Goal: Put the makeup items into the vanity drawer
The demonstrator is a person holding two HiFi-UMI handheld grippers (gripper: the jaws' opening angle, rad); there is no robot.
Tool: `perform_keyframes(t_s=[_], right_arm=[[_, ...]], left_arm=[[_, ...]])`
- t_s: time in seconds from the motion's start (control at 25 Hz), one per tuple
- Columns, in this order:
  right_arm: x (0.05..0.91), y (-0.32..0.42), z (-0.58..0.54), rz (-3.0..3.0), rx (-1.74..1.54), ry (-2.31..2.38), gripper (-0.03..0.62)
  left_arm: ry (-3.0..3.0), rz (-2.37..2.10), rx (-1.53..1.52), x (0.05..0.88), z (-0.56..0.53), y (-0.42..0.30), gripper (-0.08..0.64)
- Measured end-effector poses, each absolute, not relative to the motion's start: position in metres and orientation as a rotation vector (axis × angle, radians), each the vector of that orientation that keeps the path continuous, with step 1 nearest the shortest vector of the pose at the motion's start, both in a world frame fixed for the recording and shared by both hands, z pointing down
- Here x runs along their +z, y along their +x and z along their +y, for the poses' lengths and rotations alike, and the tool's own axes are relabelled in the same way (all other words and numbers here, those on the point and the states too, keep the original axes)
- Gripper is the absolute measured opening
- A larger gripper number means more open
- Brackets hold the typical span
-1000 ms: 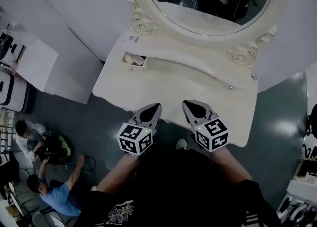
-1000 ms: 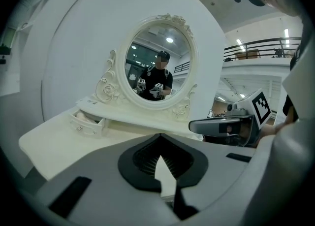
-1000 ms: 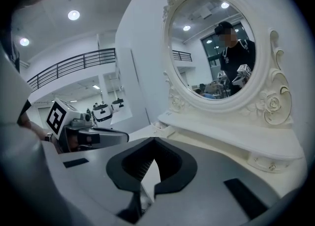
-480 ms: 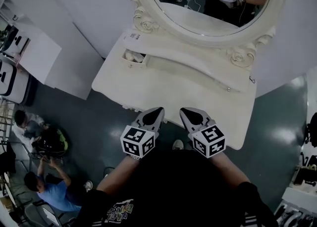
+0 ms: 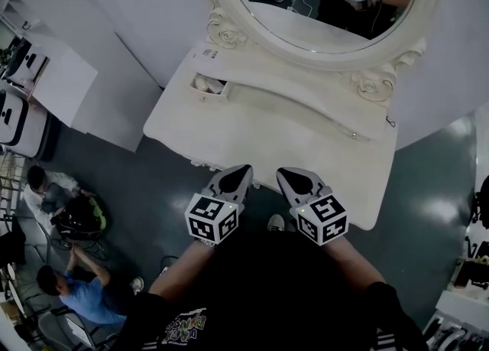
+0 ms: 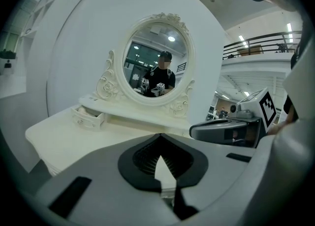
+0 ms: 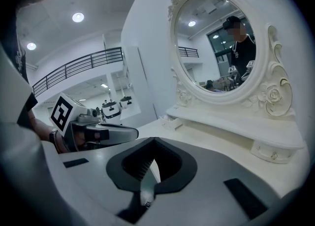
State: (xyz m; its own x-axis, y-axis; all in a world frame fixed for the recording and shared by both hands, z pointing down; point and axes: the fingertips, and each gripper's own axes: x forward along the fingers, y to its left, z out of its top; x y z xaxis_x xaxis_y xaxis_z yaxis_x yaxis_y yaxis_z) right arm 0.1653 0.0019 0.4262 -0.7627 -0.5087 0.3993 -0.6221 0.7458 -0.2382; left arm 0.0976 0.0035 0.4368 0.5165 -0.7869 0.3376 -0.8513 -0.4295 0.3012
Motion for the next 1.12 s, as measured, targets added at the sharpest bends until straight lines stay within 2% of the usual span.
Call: perform_keyframes(t_s=[1.12], right_arm=[[0.426,0.156,0.013,-2.633,0.519,0.87,0.029]], left_arm=[[2.342,-1.339,0.176,0.435,0.012,0.093,0.0]])
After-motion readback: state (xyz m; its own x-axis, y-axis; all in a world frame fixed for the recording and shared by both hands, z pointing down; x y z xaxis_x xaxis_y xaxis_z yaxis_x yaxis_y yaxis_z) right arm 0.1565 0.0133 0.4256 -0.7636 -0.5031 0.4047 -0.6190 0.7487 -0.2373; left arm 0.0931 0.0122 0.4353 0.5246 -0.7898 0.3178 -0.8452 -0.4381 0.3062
